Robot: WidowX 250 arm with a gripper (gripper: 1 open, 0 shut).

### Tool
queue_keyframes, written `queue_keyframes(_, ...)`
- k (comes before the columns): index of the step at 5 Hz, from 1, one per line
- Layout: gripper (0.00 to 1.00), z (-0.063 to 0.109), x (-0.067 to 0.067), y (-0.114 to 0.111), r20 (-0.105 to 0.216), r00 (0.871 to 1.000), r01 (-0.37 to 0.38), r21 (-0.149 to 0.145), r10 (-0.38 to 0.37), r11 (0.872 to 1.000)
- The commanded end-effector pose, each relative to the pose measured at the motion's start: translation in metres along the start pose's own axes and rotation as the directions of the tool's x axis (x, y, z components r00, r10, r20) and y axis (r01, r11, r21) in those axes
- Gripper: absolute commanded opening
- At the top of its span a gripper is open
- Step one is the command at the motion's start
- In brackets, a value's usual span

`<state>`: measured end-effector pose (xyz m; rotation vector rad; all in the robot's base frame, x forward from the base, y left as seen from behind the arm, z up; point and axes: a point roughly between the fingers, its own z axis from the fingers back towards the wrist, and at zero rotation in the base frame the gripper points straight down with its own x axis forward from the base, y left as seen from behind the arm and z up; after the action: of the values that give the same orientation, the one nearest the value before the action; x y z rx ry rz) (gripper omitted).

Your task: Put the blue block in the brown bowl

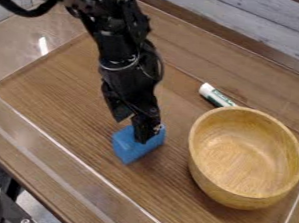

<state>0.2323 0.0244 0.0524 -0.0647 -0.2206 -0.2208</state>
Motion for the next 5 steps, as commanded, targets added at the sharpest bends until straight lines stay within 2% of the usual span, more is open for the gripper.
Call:
queue_keyframes(1,1.00,0.005,0.011,0.003,0.056,0.998,0.003,0.017,-0.004,1.000)
queue_keyframes(4,1.00,-0.013,0.006,0.005,0.057,0.998,-0.015,0.000,0.015,1.000)
queue_keyframes(5,0.00,-0.014,0.005,0.005,0.053,0.998,-0.023,-0.005,0.023,1.000)
